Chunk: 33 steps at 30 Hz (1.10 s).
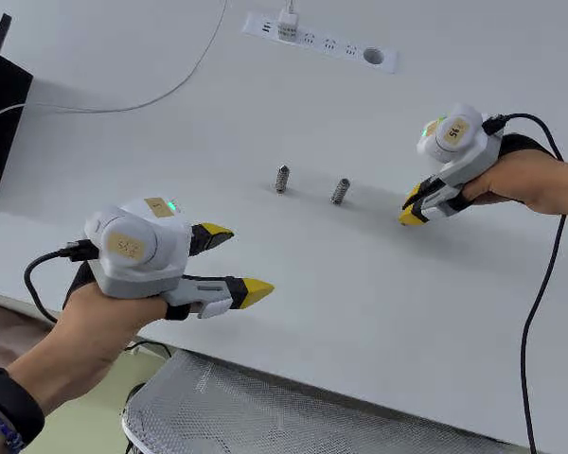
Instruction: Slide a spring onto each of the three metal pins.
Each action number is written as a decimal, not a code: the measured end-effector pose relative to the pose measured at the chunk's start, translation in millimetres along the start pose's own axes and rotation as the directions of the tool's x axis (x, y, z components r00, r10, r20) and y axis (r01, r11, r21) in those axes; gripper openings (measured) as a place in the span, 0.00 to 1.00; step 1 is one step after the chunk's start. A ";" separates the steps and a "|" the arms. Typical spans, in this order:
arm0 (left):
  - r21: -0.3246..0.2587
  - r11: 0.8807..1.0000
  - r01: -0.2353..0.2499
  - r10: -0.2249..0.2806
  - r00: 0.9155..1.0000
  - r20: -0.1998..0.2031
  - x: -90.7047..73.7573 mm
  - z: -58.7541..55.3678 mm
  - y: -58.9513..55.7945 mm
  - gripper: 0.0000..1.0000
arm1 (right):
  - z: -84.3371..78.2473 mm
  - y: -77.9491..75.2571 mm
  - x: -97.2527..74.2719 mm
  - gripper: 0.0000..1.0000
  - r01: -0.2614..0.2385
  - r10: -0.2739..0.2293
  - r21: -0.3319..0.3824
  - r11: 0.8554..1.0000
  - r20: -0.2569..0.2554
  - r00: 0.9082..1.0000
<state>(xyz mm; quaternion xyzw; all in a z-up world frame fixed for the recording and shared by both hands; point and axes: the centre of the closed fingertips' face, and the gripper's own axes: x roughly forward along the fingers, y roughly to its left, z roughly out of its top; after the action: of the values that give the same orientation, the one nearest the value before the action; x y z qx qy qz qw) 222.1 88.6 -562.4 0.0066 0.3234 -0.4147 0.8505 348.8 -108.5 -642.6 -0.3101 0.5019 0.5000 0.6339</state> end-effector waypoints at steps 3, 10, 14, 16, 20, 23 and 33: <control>0.001 1.000 0.001 -0.001 1.000 -0.001 0.1 -0.2 -0.5 0.56 | -0.8 1.8 0.2 0.16 -0.002 0.002 0.003 1.000 -0.003 1.000; 0.002 1.000 0.006 -0.006 1.000 0.000 0.3 1.2 -2.3 0.57 | -0.1 5.1 -2.1 0.24 -0.002 0.002 0.000 1.000 0.002 1.000; 0.007 1.000 0.008 -0.008 1.000 0.003 0.5 3.1 -2.2 0.57 | -0.2 5.0 -7.2 0.28 0.005 -0.005 -0.002 1.000 0.004 1.000; 0.009 1.000 0.008 -0.008 1.000 0.004 0.6 4.2 -2.0 0.57 | 0.3 5.4 -9.7 0.31 0.006 -0.006 -0.003 1.000 0.009 1.000; 0.018 1.000 0.010 -0.010 1.000 0.007 2.1 6.9 -1.9 0.57 | 1.1 5.2 -16.5 0.35 0.020 -0.020 -0.002 1.000 0.021 1.000; 0.025 1.000 0.011 -0.011 1.000 0.008 4.4 9.3 -2.4 0.58 | 1.7 6.1 -22.3 0.38 0.026 -0.026 0.010 1.000 0.037 0.999; 0.037 0.999 0.013 -0.014 1.000 0.015 13.1 20.0 0.4 0.61 | -1.3 4.5 -38.3 0.47 0.054 -0.065 0.100 0.994 0.109 0.992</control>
<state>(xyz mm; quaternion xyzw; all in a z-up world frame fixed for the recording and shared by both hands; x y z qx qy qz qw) 239.1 74.1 -554.0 0.0170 0.3092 -0.4264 0.8499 344.2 -120.7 -606.2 -0.2652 0.4796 0.4726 0.6902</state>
